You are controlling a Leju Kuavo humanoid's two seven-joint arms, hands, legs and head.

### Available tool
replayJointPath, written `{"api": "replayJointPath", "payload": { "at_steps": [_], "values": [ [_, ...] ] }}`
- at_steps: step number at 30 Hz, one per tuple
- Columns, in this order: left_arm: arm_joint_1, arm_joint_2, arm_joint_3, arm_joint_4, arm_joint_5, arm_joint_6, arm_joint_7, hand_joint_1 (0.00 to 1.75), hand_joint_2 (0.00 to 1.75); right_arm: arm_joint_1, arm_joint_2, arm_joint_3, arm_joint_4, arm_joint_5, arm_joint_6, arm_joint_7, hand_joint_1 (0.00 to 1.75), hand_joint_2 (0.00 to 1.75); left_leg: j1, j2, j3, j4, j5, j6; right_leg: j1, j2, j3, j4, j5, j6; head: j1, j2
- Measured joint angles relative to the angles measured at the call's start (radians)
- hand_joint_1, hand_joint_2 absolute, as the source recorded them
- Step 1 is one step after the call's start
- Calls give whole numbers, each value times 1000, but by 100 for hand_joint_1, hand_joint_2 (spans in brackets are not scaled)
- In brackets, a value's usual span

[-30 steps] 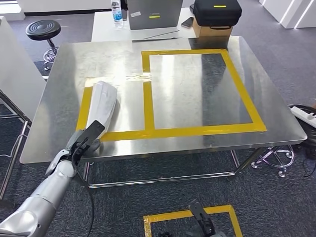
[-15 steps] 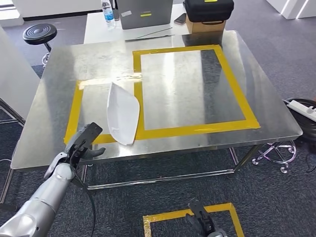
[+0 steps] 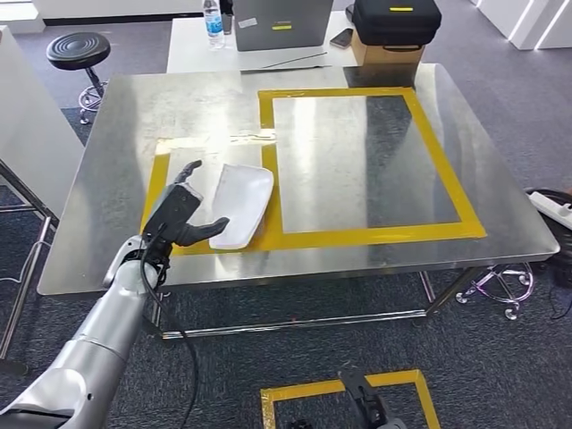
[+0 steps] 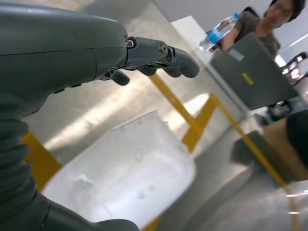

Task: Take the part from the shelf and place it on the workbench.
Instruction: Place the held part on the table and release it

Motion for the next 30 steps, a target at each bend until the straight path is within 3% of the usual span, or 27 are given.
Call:
{"api": "replayJointPath", "payload": {
  "at_steps": [3,5,9,11,13,14,15,16,18,20,24,25,27,29,30],
  "values": [
    [21,-39,0,-141,56,7,1,0,175,6,0,0,0,-15,-7,-2,0,0,-1,-2,3,10,-10,-11,-4,-4,90,-188,95,4,3,0],
    [42,-60,0,-256,97,8,13,0,175,10,2,0,0,-21,-10,-5,0,0,-5,-3,-2,20,-14,-19,-5,-3,125,-258,111,-3,3,0],
    [109,-84,-5,-484,186,8,17,0,175,25,2,-3,1,-33,-18,-14,0,0,-6,1,-11,38,-33,-30,-6,4,123,-258,108,-29,-3,0],
    [140,-90,-9,-591,224,4,13,0,175,29,2,-4,1,-36,-20,-17,0,0,-4,2,-51,125,-87,-41,-8,4,124,-260,108,-38,-8,0],
    [173,-93,-13,-677,252,-4,9,0,175,33,2,-4,1,-39,-22,-18,0,0,-3,3,-116,260,-145,-46,-8,3,124,-260,107,-42,-11,0],
    [189,-93,-14,-711,259,-8,8,0,175,36,2,-4,1,-40,-23,-18,0,0,-3,4,-137,302,-153,-45,-7,3,124,-260,107,-43,-12,0],
    [203,-93,-15,-741,264,-10,7,0,175,38,2,-5,1,-41,-24,-18,0,0,-3,4,-142,309,-142,-41,-5,3,124,-260,106,-44,-13,0],
    [213,-94,-16,-768,269,-12,5,0,175,39,2,-5,1,-42,-24,-18,0,0,-4,4,-127,276,-114,-35,-4,3,125,-260,106,-44,-13,0],
    [226,-94,-20,-817,289,-21,-10,0,175,40,2,-6,1,-44,-26,-19,0,0,-11,4,-59,145,-47,-15,0,4,128,-260,107,-43,-14,0],
    [244,-92,-25,-879,341,-55,-39,0,175,41,3,-9,1,-51,-30,-21,0,0,-17,5,-7,44,-22,-2,3,4,128,-260,107,-39,-14,0],
    [366,-57,-46,-1078,474,-155,-141,0,175,55,4,-26,1,-76,-45,-24,0,0,-13,6,14,4,-19,1,3,3,126,-260,100,-21,-15,0],
    [407,-44,-50,-1134,494,-166,-172,0,175,59,5,-32,1,-80,-48,-22,0,0,-10,7,19,-3,-16,3,5,2,117,-235,81,-17,-12,0],
    [485,-22,-52,-1233,523,-178,-227,0,175,67,5,-43,0,-84,-53,-15,0,0,-7,8,25,-8,-15,6,7,-1,68,-122,17,-12,-4,0],
    [553,-6,-45,-1318,543,-188,-275,0,87,73,5,-53,0,-85,-54,-9,0,0,-7,7,25,-8,-17,8,6,-1,17,-6,-30,-8,-1,0],
    [580,0,-39,-1356,550,-195,-294,0,44,75,5,-57,0,-83,-54,-7,0,0,-7,6,26,-7,-18,8,7,-1,13,6,-27,-7,0,0]
  ]
}}
